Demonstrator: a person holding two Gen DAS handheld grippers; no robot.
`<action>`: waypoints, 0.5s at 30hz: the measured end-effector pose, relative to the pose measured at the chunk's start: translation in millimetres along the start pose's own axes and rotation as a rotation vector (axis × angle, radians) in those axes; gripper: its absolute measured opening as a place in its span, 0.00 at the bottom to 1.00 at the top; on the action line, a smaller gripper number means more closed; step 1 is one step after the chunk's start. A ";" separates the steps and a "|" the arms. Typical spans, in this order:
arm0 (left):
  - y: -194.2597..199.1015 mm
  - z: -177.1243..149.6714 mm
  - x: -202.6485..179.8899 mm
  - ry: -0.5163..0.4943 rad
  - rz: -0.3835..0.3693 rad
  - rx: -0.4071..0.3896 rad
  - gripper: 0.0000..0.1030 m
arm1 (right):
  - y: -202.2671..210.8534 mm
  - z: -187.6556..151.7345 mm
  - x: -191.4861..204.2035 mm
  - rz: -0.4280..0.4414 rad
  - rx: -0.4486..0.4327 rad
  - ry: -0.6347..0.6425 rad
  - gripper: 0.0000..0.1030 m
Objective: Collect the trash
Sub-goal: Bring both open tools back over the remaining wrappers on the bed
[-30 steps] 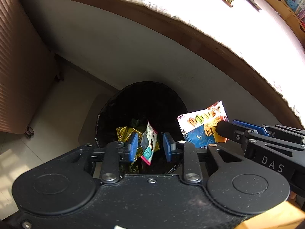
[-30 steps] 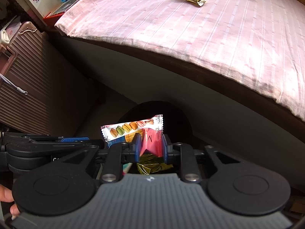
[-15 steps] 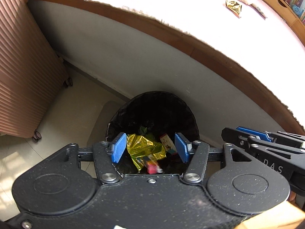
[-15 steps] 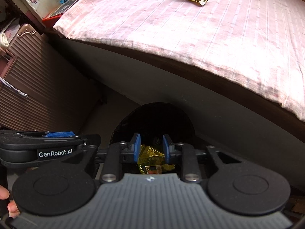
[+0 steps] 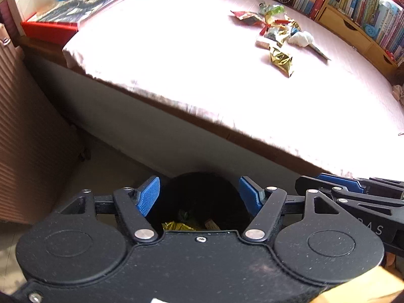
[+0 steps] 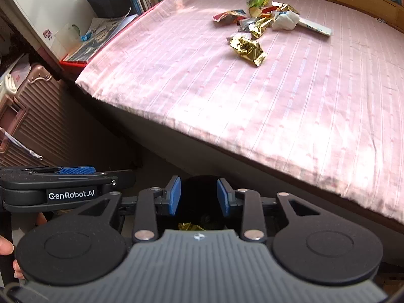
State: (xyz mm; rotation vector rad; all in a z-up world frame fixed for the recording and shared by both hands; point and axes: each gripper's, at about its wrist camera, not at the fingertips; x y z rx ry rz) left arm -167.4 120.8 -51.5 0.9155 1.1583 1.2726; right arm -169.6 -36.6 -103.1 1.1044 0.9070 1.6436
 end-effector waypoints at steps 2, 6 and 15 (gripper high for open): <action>6.4 13.6 -1.9 -0.012 -0.003 -0.019 0.68 | 7.5 10.0 -2.3 -0.004 -0.023 -0.014 0.50; 18.1 41.1 -4.5 -0.030 -0.021 -0.054 0.71 | 17.1 29.4 -5.0 -0.016 -0.057 -0.045 0.51; 26.3 94.6 -3.7 -0.096 -0.067 -0.094 0.73 | 28.9 69.1 -13.3 -0.074 -0.127 -0.138 0.54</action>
Point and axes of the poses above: each gripper's, at about its wrist camera, not at the fingertips, and y roughly against the way its jaws point, x to its left, z to its top, and after that the axes turned 12 degrees about x, right-handed
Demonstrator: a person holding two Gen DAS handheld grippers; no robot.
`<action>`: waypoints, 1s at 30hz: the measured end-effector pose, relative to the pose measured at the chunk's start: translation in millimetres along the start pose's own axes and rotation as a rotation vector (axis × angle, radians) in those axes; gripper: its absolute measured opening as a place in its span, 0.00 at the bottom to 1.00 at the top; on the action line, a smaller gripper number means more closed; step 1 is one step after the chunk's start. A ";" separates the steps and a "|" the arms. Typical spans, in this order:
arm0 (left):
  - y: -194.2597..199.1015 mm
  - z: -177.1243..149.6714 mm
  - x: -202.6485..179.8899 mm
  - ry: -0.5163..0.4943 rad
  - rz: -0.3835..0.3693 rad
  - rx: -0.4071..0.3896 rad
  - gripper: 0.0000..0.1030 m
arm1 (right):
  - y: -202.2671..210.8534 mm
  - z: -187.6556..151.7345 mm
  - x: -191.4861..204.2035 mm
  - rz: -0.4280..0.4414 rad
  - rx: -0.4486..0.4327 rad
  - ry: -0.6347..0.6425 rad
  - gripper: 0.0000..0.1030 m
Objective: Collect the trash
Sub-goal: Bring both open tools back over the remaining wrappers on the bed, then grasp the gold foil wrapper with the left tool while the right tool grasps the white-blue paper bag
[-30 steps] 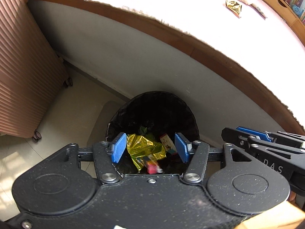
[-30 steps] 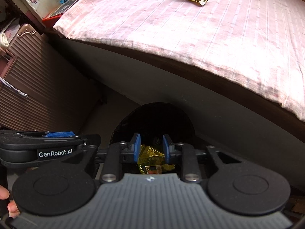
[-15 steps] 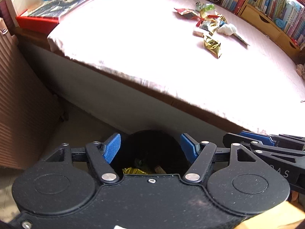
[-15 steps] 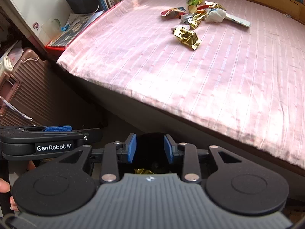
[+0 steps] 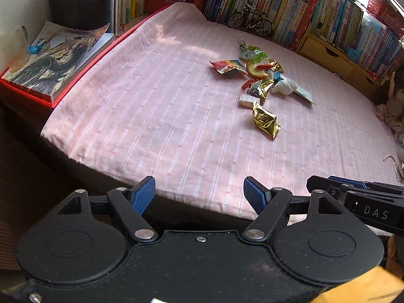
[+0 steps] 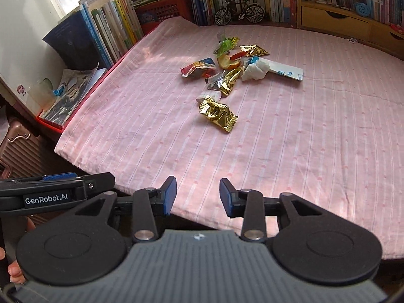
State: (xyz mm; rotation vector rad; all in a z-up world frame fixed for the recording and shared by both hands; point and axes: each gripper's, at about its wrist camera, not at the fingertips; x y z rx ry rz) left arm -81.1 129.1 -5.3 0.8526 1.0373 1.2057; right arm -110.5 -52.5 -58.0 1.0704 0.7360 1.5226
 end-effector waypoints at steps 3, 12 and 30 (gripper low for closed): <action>-8.6 16.7 -3.7 -0.013 -0.002 0.007 0.73 | 4.5 10.5 -9.0 -0.023 -0.028 -0.043 0.55; -29.4 49.0 -33.1 -0.031 -0.029 0.005 0.74 | 3.8 45.2 -57.3 -0.071 -0.066 -0.137 0.57; -117.2 120.9 -109.4 0.185 -0.025 0.039 0.75 | -68.0 175.8 -133.7 -0.130 -0.025 0.219 0.80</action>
Point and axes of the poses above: each gripper's, at about its wrist camera, not at the fingertips, and y roughly against the way its jaws point, x to its left, z to its top, and after that the axes turned 12 degrees about x, right-handed
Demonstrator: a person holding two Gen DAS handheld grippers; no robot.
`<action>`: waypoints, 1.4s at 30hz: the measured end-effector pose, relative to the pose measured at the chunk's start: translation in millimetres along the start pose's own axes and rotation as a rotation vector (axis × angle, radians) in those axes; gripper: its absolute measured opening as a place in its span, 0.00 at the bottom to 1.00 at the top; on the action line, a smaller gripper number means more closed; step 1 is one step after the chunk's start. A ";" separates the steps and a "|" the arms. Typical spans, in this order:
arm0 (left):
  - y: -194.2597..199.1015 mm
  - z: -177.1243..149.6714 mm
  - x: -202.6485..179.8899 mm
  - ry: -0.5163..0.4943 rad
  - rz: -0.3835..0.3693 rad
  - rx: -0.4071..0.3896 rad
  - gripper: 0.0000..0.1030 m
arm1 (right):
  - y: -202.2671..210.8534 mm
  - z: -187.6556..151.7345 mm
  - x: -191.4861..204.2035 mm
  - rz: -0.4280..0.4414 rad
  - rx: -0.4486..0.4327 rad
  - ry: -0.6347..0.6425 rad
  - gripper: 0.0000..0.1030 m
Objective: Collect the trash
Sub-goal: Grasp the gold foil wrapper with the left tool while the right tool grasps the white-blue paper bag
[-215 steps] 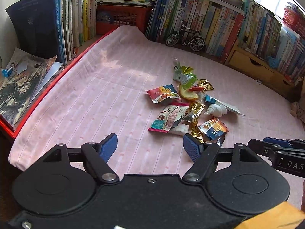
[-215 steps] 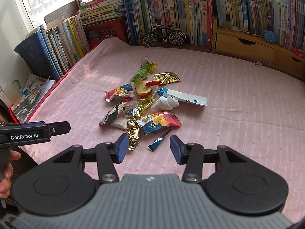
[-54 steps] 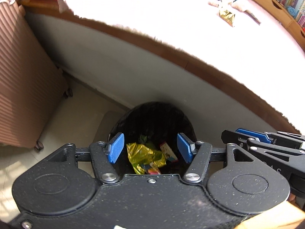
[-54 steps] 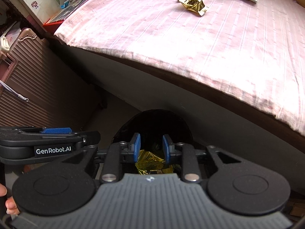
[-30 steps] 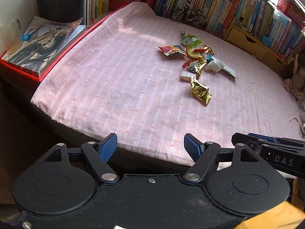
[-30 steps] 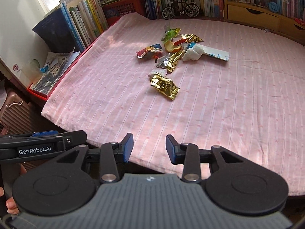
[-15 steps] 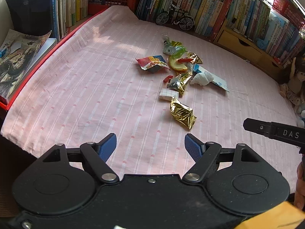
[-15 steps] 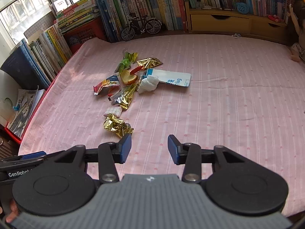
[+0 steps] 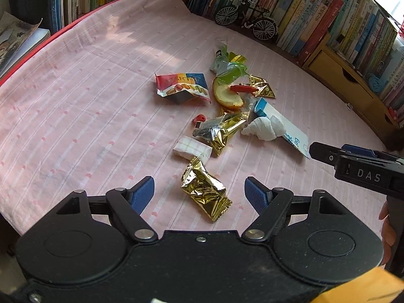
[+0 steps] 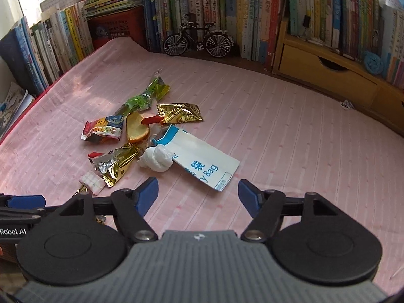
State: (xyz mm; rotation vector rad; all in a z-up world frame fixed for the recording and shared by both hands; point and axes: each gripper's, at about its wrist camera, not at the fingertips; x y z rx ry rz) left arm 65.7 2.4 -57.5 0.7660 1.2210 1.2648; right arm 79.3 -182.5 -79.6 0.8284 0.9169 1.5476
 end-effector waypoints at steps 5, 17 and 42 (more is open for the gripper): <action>-18.2 10.3 -5.4 0.128 0.003 0.003 0.75 | -23.7 31.0 -12.1 0.025 0.042 0.163 0.84; -45.9 15.0 -15.9 0.242 0.012 0.031 0.50 | -74.6 54.3 -16.9 0.115 0.167 0.273 0.85; 9.0 -14.2 -19.6 0.160 0.001 -0.049 0.27 | -27.9 7.7 -28.2 0.209 0.095 0.036 0.04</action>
Point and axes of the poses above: each gripper's, at about its wrist camera, not at the fingertips, and y roughly against the way its jaws point, x to its left, z to its top, and after that the axes turned 12 degrees about x, right-handed
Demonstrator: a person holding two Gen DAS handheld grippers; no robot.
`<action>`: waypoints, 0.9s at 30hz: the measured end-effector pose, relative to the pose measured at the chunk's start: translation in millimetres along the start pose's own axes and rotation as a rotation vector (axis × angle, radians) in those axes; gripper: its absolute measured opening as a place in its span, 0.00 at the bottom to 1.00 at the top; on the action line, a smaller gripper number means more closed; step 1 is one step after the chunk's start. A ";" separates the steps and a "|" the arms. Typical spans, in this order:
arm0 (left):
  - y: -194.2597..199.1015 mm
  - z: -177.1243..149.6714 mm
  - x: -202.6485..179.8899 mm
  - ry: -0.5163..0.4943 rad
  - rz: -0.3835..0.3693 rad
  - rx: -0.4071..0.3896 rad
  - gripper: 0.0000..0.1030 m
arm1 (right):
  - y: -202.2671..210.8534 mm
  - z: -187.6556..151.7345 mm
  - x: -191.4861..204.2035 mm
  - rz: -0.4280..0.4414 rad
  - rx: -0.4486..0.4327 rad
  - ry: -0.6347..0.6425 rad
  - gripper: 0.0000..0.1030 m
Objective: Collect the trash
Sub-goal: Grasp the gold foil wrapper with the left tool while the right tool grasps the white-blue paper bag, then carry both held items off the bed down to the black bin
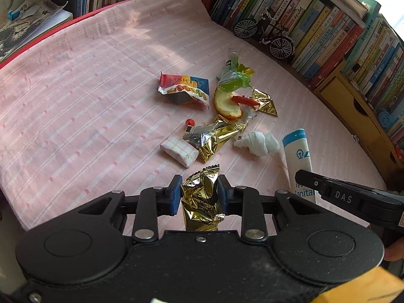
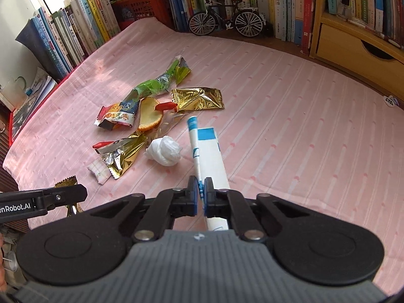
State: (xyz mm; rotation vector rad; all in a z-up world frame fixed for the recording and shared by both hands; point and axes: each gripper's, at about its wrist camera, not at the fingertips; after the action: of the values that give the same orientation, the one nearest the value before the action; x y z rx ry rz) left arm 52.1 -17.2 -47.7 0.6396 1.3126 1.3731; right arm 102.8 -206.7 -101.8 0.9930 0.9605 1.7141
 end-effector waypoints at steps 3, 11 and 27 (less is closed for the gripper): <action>12.3 -13.7 10.8 -0.020 -0.002 -0.003 0.27 | 9.0 -16.0 8.7 -0.002 -0.008 -0.028 0.04; 51.0 -65.0 66.7 -0.034 -0.007 -0.014 0.26 | 28.5 -68.7 52.6 -0.005 -0.013 -0.064 0.04; 92.5 -167.8 209.2 0.011 0.054 0.066 0.26 | 28.9 -190.1 210.2 0.122 0.063 -0.029 0.04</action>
State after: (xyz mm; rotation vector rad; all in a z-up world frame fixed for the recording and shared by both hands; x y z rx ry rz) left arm -187.3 134.1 -62.7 0.7171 1.3628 1.3835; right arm -135.3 -50.5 -103.5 1.1351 0.9575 1.7734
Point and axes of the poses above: each gripper's, at about its wrist camera, not at the fingertips, and y roughly against the way its jaws point, x to its left, z to its top, and after that the axes turned 12 degrees about x, right-handed
